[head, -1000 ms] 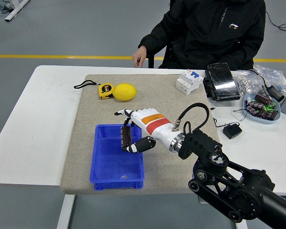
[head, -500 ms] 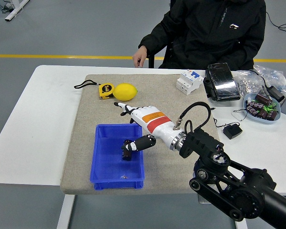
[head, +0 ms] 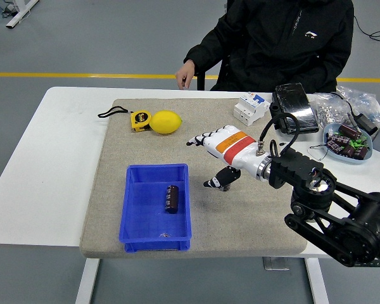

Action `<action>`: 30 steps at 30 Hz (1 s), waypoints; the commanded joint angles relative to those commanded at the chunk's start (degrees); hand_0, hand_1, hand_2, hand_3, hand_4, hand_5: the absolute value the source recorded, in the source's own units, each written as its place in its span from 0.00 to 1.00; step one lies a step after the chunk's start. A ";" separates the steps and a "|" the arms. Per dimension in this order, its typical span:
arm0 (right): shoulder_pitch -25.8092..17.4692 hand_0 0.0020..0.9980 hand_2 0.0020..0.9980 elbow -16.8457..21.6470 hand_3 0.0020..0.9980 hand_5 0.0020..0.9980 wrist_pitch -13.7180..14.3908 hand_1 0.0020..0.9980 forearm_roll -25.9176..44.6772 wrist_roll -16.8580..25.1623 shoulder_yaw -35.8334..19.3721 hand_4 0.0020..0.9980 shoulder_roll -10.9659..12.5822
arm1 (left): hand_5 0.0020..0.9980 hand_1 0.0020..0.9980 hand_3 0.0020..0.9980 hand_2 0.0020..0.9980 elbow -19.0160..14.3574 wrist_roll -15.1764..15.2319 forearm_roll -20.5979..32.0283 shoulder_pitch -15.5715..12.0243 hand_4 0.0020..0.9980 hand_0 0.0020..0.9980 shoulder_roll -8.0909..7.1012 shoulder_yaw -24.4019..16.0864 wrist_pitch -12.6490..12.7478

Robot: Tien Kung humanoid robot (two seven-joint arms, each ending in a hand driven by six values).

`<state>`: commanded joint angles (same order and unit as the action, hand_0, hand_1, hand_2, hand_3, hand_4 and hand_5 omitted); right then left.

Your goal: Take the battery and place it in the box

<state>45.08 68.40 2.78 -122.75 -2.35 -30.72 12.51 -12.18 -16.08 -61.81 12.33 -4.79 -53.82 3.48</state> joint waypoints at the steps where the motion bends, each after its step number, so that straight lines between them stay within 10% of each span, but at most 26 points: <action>1: 0.20 0.67 0.76 -0.70 0.82 0.26 0.00 0.68 -0.02 0.16 0.48 1.00 0.01 | 0.54 0.69 0.59 0.65 -0.01 0.00 0.04 -0.01 0.63 0.73 0.00 0.05 -0.01; 30: 2.05 0.46 0.64 -15.53 0.73 0.26 4.95 0.56 2.01 3.97 5.49 1.00 -2.30 | 0.54 0.69 0.59 0.65 -0.20 -0.29 -0.09 -0.15 0.63 0.73 0.02 0.15 -0.23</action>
<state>47.14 52.87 7.72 -120.74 1.62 -25.23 10.21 -12.38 -16.38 -61.90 12.18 -4.77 -53.68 3.24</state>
